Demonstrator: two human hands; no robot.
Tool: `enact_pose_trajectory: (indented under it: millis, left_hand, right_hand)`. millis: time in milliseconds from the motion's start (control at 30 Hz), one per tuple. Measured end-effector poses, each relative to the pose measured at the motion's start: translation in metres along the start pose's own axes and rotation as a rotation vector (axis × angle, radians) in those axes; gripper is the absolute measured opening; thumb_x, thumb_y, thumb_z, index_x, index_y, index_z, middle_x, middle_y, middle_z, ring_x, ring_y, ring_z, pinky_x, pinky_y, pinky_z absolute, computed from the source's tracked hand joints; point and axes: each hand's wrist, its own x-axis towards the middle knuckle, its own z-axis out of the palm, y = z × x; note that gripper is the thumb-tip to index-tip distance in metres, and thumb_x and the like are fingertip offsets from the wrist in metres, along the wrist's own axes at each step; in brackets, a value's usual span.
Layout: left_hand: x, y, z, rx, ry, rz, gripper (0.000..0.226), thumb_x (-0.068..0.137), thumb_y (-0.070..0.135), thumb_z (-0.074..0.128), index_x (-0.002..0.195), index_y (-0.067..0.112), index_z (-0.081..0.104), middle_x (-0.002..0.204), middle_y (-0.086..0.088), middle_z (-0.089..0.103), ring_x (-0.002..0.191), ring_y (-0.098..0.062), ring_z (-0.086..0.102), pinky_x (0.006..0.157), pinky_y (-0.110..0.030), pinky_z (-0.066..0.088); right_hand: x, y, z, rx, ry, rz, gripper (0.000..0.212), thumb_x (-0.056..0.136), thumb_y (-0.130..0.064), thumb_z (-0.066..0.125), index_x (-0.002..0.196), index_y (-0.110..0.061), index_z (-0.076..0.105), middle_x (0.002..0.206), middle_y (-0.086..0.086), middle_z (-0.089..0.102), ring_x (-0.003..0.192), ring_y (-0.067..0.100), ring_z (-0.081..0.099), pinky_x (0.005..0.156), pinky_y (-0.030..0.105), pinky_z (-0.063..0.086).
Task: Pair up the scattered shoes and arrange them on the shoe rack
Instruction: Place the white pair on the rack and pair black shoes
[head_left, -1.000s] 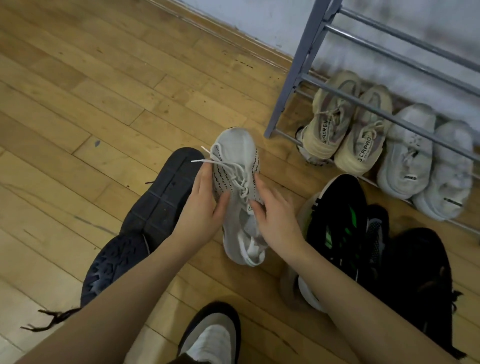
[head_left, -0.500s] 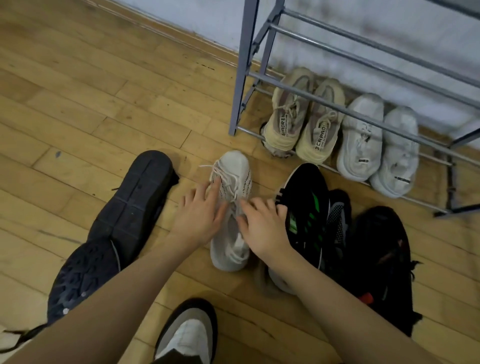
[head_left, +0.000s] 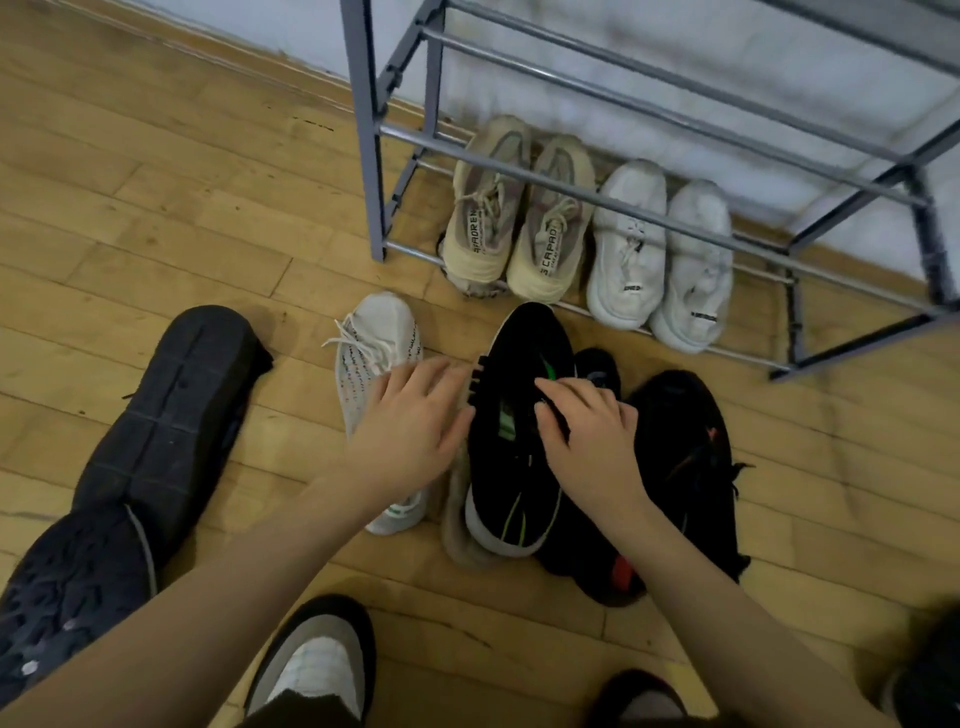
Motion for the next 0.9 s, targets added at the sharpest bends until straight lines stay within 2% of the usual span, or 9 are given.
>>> enact_pose_trajectory:
  millis: [100,167,267,367,533,667,767,900]
  left_hand:
    - [0.006,0.023,0.012,0.032,-0.068,0.044,0.061,0.088,0.051,0.024,0.136,0.02,0.044,0.135,-0.011,0.049,0.115,-0.035,0.049,0.095,-0.046,0.036]
    - [0.009,0.035,0.022,0.087,-0.126,0.015,0.062,0.09,0.054,0.025,0.143,0.023,0.032,0.142,-0.014,0.039,0.12,-0.037,0.044,0.099,-0.045,0.032]
    - [0.011,0.041,0.036,0.167,-0.194,-0.071,0.062,0.094,0.053,0.028,0.148,0.025,0.012,0.148,-0.015,0.028,0.127,-0.035,0.037,0.104,-0.042,0.026]
    - [0.01,0.04,0.042,0.112,-0.242,-0.102,0.062,0.095,0.05,0.029,0.148,0.024,0.01,0.151,-0.012,0.024,0.128,-0.033,0.036,0.104,-0.041,0.026]
    - [0.007,0.044,0.038,-0.119,-0.219,-0.076,0.057,0.097,0.038,0.037,0.148,0.021,0.017,0.146,-0.006,0.033,0.126,-0.028,0.039,0.104,-0.041,0.03]
    - [0.006,0.05,0.025,0.063,-0.069,-0.043,0.059,0.091,0.045,0.025,0.141,0.016,0.036,0.134,-0.012,0.049,0.116,-0.034,0.049,0.096,-0.046,0.038]
    - [0.0,0.037,0.005,0.141,-0.035,-0.081,0.058,0.088,0.043,0.025,0.13,0.014,0.05,0.129,-0.014,0.054,0.115,-0.037,0.05,0.094,-0.049,0.04]
    - [-0.025,0.007,-0.022,0.177,-0.001,-0.107,0.05,0.085,0.039,0.032,0.114,0.011,0.062,0.119,-0.014,0.061,0.105,-0.036,0.058,0.085,-0.048,0.045]
  right_hand:
    - [-0.015,0.029,-0.013,0.013,-0.069,0.14,0.036,0.097,-0.036,0.042,0.13,-0.027,0.051,0.131,-0.004,0.051,0.12,0.021,0.044,0.098,0.035,0.02]
    - [-0.024,0.038,-0.014,-0.005,-0.143,0.174,0.042,0.097,-0.041,0.038,0.137,-0.03,0.042,0.138,-0.003,0.046,0.126,0.02,0.039,0.1,0.036,0.018]
    - [-0.029,0.038,-0.006,-0.062,-0.271,0.112,0.05,0.098,-0.047,0.028,0.146,-0.033,0.022,0.147,-0.002,0.036,0.13,0.021,0.034,0.1,0.036,0.014]
    - [-0.024,0.032,0.007,-0.065,-0.302,0.069,0.056,0.097,-0.049,0.025,0.148,-0.031,0.012,0.147,0.001,0.034,0.128,0.02,0.037,0.1,0.037,0.014]
    - [-0.019,0.025,0.011,-0.079,-0.226,0.054,0.053,0.098,-0.044,0.029,0.147,-0.028,0.018,0.134,0.006,0.044,0.12,0.021,0.043,0.099,0.038,0.015]
    - [-0.017,0.015,0.01,-0.128,-0.166,0.091,0.048,0.097,-0.042,0.036,0.143,-0.029,0.031,0.135,0.009,0.044,0.12,0.029,0.043,0.098,0.042,0.018]
    - [-0.012,0.001,0.005,-0.095,-0.07,0.043,0.041,0.094,-0.035,0.044,0.134,-0.023,0.048,0.137,0.011,0.046,0.12,0.034,0.044,0.098,0.046,0.024]
    - [-0.004,-0.033,-0.007,-0.029,-0.137,-0.062,0.041,0.098,-0.034,0.038,0.138,-0.023,0.042,0.14,0.004,0.041,0.123,0.029,0.042,0.1,0.042,0.026]
